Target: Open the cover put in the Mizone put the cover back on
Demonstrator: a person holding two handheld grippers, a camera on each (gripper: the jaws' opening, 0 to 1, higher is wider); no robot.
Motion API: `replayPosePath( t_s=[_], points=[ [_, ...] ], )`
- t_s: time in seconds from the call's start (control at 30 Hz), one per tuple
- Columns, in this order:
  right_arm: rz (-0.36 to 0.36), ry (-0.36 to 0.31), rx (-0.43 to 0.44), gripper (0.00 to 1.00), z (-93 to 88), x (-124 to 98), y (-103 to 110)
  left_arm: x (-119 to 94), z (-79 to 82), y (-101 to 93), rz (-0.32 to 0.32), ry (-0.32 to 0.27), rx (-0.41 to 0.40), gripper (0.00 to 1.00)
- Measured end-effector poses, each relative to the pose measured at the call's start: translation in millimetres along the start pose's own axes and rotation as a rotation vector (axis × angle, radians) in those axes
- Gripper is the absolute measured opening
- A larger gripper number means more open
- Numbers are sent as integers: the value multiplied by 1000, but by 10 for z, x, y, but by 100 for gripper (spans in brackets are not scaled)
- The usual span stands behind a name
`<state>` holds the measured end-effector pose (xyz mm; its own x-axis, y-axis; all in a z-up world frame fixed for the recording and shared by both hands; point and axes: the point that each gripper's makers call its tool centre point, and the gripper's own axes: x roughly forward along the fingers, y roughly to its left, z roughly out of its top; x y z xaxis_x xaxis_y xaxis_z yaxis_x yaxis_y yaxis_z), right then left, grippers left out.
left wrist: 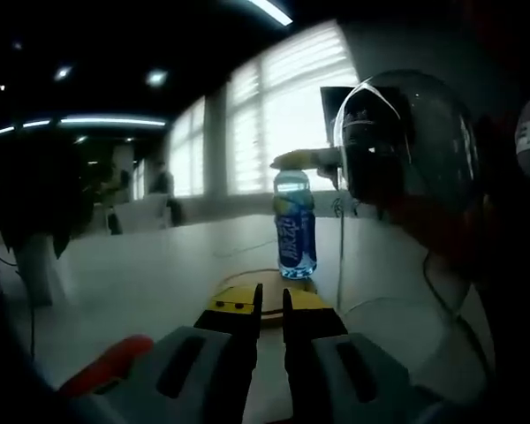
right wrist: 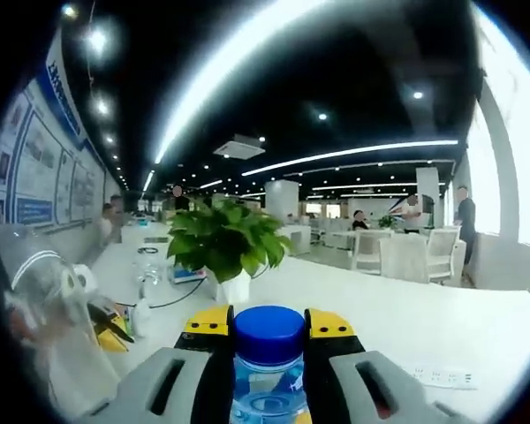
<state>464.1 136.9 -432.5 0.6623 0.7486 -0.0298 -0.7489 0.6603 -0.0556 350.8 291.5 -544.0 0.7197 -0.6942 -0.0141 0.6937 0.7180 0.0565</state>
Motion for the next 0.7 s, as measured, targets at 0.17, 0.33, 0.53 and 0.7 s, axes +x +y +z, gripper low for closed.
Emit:
replayPosePath(
  t_s=[0.17, 0.33, 0.53, 0.7],
  points=[
    [23, 5, -24, 22, 12, 85, 141, -1, 3, 3, 2, -1, 1, 0],
    [46, 2, -17, 22, 13, 159, 215, -2, -5, 13, 6, 2, 3, 0],
    [63, -6, -17, 22, 28, 251, 261, -7, -1, 14, 6, 1, 6, 0],
    [60, -5, -13, 22, 37, 326, 263, -4, -3, 7, 3, 2, 7, 0]
  ],
)
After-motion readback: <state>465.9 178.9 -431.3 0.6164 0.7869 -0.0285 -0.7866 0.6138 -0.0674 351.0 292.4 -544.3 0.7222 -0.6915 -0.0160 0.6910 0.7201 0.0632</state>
